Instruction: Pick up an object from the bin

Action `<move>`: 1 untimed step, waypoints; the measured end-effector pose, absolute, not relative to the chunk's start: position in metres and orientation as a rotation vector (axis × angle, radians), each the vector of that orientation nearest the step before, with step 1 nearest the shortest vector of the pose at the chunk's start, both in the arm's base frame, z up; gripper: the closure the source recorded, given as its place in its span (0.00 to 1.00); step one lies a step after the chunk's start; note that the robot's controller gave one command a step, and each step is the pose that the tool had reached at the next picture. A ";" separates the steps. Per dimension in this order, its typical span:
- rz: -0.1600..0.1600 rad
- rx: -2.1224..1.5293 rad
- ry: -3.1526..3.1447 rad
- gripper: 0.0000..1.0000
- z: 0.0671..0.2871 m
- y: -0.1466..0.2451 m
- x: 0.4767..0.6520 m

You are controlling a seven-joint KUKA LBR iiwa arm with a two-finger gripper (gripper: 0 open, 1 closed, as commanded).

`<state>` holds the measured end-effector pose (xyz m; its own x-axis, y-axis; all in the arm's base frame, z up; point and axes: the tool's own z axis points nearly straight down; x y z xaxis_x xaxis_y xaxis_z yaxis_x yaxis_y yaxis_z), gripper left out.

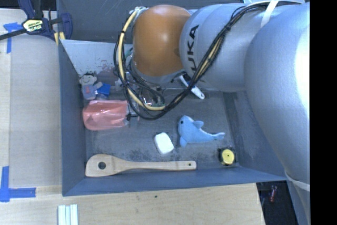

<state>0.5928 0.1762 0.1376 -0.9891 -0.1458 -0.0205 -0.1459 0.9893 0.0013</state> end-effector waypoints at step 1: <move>0.002 -0.107 3.135 0.00 0.076 0.173 0.586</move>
Offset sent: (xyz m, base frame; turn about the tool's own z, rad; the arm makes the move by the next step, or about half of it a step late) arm -0.0083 0.0151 -0.0676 0.0230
